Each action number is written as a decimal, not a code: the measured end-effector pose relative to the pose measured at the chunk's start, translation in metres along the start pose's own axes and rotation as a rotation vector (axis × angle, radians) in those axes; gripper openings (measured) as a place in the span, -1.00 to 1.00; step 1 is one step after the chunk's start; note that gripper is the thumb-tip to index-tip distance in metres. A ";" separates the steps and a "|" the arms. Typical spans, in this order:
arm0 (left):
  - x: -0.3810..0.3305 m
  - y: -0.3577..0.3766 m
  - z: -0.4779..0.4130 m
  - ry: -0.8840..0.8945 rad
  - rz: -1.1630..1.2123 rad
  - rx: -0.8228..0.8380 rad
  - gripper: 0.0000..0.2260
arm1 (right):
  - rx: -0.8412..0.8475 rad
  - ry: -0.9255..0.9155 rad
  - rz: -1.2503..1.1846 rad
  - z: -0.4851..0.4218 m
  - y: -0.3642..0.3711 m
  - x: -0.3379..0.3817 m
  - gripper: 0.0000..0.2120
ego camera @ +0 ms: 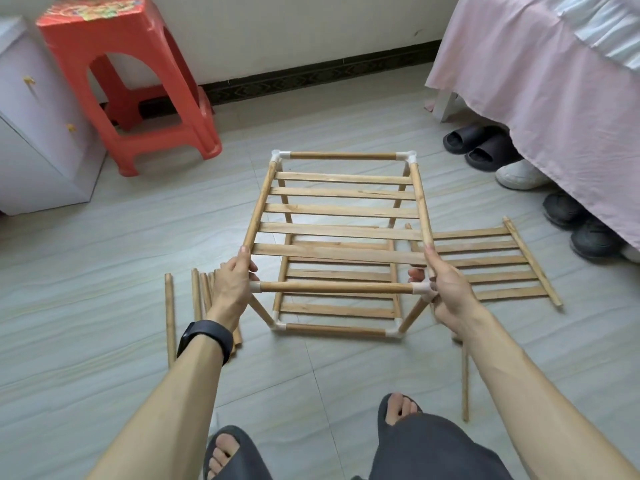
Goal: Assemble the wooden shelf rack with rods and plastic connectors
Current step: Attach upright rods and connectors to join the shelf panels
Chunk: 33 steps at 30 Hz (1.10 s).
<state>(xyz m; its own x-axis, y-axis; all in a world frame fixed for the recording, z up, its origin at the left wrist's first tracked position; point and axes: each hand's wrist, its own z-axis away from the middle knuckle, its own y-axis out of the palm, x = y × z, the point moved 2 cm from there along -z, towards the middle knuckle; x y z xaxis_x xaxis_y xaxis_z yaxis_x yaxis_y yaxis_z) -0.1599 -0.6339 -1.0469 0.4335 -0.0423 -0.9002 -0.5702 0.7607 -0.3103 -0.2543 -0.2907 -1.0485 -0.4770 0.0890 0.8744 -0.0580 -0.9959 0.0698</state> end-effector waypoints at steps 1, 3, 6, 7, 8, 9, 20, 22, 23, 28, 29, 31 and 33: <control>0.003 -0.001 0.004 -0.008 -0.006 0.002 -0.55 | 0.014 0.007 0.055 0.000 -0.004 0.002 -0.57; 0.012 -0.003 0.011 -0.054 -0.011 0.012 -0.58 | 0.006 -0.023 0.242 0.003 -0.010 0.002 -0.47; 0.022 -0.001 0.023 -0.102 0.040 0.004 -0.62 | -0.019 -0.066 0.360 0.011 -0.011 -0.001 -0.41; 0.022 0.001 0.026 -0.111 0.066 -0.006 -0.63 | -0.033 -0.074 0.368 0.013 -0.011 -0.001 -0.41; 0.022 0.001 0.028 -0.119 0.089 -0.012 -0.63 | -0.052 -0.082 0.383 0.014 -0.011 0.000 -0.40; 0.020 0.001 0.030 -0.125 0.110 -0.011 -0.63 | -0.066 -0.087 0.402 0.015 -0.011 0.002 -0.40; 0.021 -0.007 0.034 -0.318 0.549 0.152 -0.56 | -0.105 -0.085 0.386 0.014 -0.012 0.002 -0.44; 0.025 -0.006 0.033 -0.334 0.624 0.159 -0.59 | -0.161 -0.090 0.204 0.015 -0.011 -0.005 -0.52; 0.026 -0.007 0.033 -0.344 0.655 0.177 -0.61 | -0.169 -0.095 0.114 0.016 -0.011 -0.007 -0.54; 0.022 -0.008 0.032 -0.301 0.613 0.209 -0.68 | -0.087 -0.085 -0.089 0.013 -0.010 -0.004 -0.62; 0.021 -0.008 0.033 -0.291 0.550 0.196 -0.68 | -0.080 -0.076 -0.056 0.012 -0.010 -0.002 -0.61; 0.017 -0.007 0.035 -0.299 0.473 0.201 -0.66 | -0.088 -0.053 0.022 0.010 -0.010 0.002 -0.59; 0.014 -0.005 0.036 -0.326 0.478 0.225 -0.68 | -0.092 -0.042 0.083 0.009 -0.011 0.007 -0.60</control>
<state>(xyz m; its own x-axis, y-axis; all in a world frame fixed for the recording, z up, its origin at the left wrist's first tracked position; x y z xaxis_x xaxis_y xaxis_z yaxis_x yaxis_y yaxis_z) -0.1257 -0.6151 -1.0469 0.3781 0.5097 -0.7728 -0.6082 0.7661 0.2078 -0.2491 -0.2795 -1.0391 -0.4466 0.0036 0.8947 -0.1013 -0.9938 -0.0466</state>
